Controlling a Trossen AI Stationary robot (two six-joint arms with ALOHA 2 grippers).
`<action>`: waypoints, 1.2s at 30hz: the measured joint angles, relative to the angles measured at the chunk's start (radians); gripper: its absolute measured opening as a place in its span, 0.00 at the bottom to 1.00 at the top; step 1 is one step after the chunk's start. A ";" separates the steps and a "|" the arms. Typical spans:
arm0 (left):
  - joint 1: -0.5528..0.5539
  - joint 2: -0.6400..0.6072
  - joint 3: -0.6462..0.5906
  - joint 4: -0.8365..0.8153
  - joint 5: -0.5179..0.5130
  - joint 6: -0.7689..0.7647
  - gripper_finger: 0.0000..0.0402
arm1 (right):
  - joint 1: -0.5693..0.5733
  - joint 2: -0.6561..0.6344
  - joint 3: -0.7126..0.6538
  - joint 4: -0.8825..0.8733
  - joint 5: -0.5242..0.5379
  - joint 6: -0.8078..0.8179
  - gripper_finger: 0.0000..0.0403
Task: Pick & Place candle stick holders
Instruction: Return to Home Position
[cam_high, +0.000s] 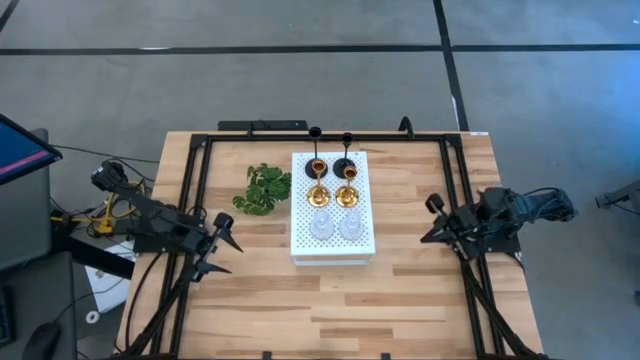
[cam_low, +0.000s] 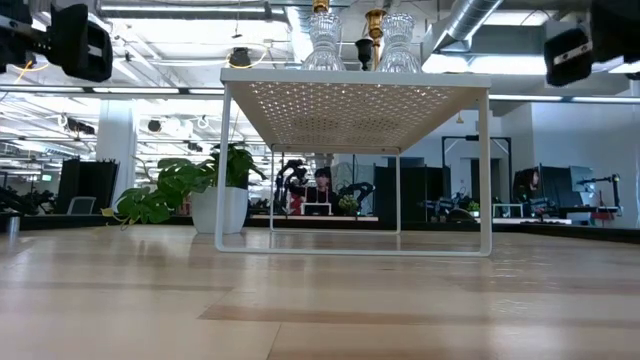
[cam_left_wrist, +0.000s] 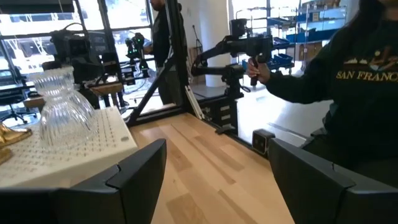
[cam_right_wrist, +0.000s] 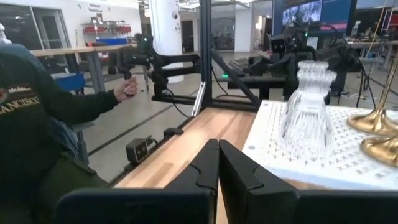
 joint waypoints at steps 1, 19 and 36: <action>0.000 0.000 -0.007 0.000 0.000 0.001 0.70 | 0.000 0.000 -0.023 0.026 0.000 0.000 0.00; 0.000 0.001 -0.008 0.010 0.000 -0.011 0.70 | -0.001 0.000 -0.165 0.133 0.000 -0.053 0.00; 0.000 0.001 -0.008 0.025 0.000 -0.023 0.70 | -0.001 0.000 -0.165 0.119 0.114 -0.053 0.00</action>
